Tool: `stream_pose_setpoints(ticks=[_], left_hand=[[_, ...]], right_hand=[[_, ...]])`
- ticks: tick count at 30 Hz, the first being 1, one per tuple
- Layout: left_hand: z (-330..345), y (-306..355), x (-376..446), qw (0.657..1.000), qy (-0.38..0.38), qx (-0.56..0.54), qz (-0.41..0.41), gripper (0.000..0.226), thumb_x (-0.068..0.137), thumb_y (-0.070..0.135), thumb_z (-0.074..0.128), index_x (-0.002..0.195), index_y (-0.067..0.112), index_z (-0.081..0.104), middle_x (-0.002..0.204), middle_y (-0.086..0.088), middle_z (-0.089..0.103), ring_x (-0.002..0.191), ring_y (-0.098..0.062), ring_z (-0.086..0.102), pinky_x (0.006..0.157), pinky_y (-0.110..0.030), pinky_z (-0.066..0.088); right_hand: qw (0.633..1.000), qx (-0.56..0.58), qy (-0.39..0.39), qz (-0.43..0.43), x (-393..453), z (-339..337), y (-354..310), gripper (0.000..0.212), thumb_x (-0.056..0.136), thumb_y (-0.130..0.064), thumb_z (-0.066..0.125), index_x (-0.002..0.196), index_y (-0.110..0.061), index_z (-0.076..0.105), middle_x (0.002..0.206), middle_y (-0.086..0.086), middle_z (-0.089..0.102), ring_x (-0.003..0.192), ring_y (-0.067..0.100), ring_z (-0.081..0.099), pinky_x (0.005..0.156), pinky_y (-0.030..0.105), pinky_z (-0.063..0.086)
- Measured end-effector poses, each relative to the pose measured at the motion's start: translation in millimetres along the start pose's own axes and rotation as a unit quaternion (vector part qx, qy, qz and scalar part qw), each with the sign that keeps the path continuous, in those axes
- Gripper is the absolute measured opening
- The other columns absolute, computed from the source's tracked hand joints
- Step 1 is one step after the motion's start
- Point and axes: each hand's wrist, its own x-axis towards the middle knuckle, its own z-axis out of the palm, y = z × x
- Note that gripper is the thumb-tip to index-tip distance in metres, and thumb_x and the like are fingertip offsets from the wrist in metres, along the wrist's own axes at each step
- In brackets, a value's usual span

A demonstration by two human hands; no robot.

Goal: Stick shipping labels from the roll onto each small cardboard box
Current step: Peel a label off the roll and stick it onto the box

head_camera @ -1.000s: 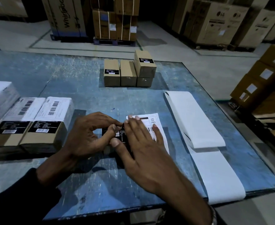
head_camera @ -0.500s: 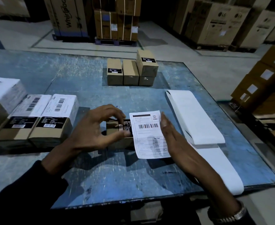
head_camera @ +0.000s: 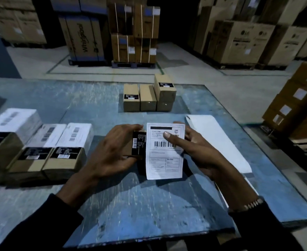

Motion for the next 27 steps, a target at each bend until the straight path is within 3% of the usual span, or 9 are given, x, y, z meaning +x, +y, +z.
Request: stream_pose_setpoints(ticks=[2, 5, 9, 12, 15, 17, 20, 23, 27], left_hand=[[-4, -4, 9, 0.999, 0.019, 0.032, 0.019, 0.081, 0.074, 0.011, 0.091, 0.146, 0.011, 0.054, 0.143, -0.007, 0.062, 0.135, -0.024, 0.056, 0.111, -0.042, 0.049], [-14, -12, 27, 0.996, 0.076, 0.04, -0.004, 0.08, 0.075, 0.009, 0.095, 0.146, 0.011, 0.058, 0.152, -0.008, 0.057, 0.143, -0.025, 0.05, 0.115, -0.044, 0.048], [-20, -17, 61, 0.979, 0.12, -0.047, -0.16, 0.095, 0.079, 0.003, 0.089, 0.156, 0.029, 0.041, 0.153, -0.007, 0.05, 0.135, -0.018, 0.056, 0.104, -0.038, 0.056], [-24, -19, 78, 0.912, 0.062, -0.298, -0.274, 0.106, 0.068, 0.012, 0.081, 0.154, 0.038, 0.026, 0.14, -0.011, 0.059, 0.114, -0.016, 0.067, 0.089, -0.031, 0.059], [-14, -17, 76, 0.851, 0.127, -0.396, -0.32, 0.095, 0.059, 0.034, 0.081, 0.147, 0.03, 0.043, 0.119, 0.004, 0.075, 0.104, -0.013, 0.073, 0.095, -0.041, 0.056], [-3, -8, 70, 0.84, 0.16, -0.398, -0.333, 0.083, 0.067, 0.042, 0.085, 0.141, 0.028, 0.05, 0.116, 0.005, 0.075, 0.103, -0.012, 0.076, 0.092, -0.042, 0.062], [4, 1, 67, 0.848, 0.19, -0.36, -0.338, 0.09, 0.061, 0.056, 0.091, 0.138, 0.032, 0.05, 0.119, 0.0, 0.071, 0.103, -0.012, 0.076, 0.085, -0.032, 0.065], [5, 6, 69, 0.841, 0.227, -0.342, -0.353, 0.09, 0.063, 0.05, 0.097, 0.137, 0.028, 0.052, 0.117, 0.0, 0.071, 0.098, -0.008, 0.076, 0.083, -0.032, 0.065], [10, 16, 65, 0.82, 0.244, -0.373, -0.358, 0.085, 0.063, 0.047, 0.098, 0.132, 0.025, 0.055, 0.112, 0.001, 0.076, 0.105, -0.018, 0.077, 0.083, -0.039, 0.066]], right_hand=[[0.998, -0.036, -0.057, -0.02, 17, -2, -10, 0.057, 0.091, -0.045, 0.081, 0.141, -0.025, 0.061, 0.127, -0.001, 0.078, 0.121, 0.021, 0.072, 0.109, 0.045, 0.055], [0.995, -0.028, -0.06, -0.079, 39, -1, -24, 0.05, 0.092, -0.029, 0.078, 0.139, -0.023, 0.061, 0.124, 0.001, 0.079, 0.116, 0.019, 0.074, 0.099, 0.04, 0.062], [0.99, 0.007, -0.022, -0.141, 64, 0, -42, 0.044, 0.087, -0.028, 0.079, 0.129, -0.021, 0.066, 0.119, 0.005, 0.079, 0.109, 0.019, 0.076, 0.091, 0.043, 0.063], [0.989, 0.024, 0.001, -0.144, 77, -4, -34, 0.044, 0.087, -0.03, 0.079, 0.128, -0.022, 0.067, 0.121, 0.004, 0.079, 0.112, 0.021, 0.075, 0.097, 0.054, 0.06], [0.991, 0.017, -0.011, -0.134, 81, -8, -20, 0.047, 0.087, -0.031, 0.08, 0.132, -0.025, 0.066, 0.125, 0.006, 0.077, 0.118, 0.029, 0.073, 0.101, 0.061, 0.056], [0.99, 0.003, -0.028, -0.138, 79, -8, -17, 0.048, 0.089, -0.032, 0.079, 0.134, -0.028, 0.065, 0.125, 0.003, 0.077, 0.118, 0.027, 0.073, 0.096, 0.053, 0.061], [0.988, -0.003, -0.021, -0.154, 75, -2, -19, 0.055, 0.089, -0.037, 0.078, 0.141, -0.032, 0.06, 0.126, -0.003, 0.077, 0.118, 0.019, 0.073, 0.096, 0.043, 0.06], [0.982, -0.031, 0.004, -0.185, 69, 10, -20, 0.058, 0.089, -0.046, 0.078, 0.143, -0.043, 0.057, 0.129, -0.01, 0.074, 0.121, 0.011, 0.07, 0.104, 0.044, 0.059], [0.967, -0.063, 0.04, -0.243, 64, 19, -23, 0.068, 0.092, -0.053, 0.072, 0.154, -0.038, 0.049, 0.142, -0.012, 0.066, 0.125, 0.004, 0.066, 0.105, 0.041, 0.059]])
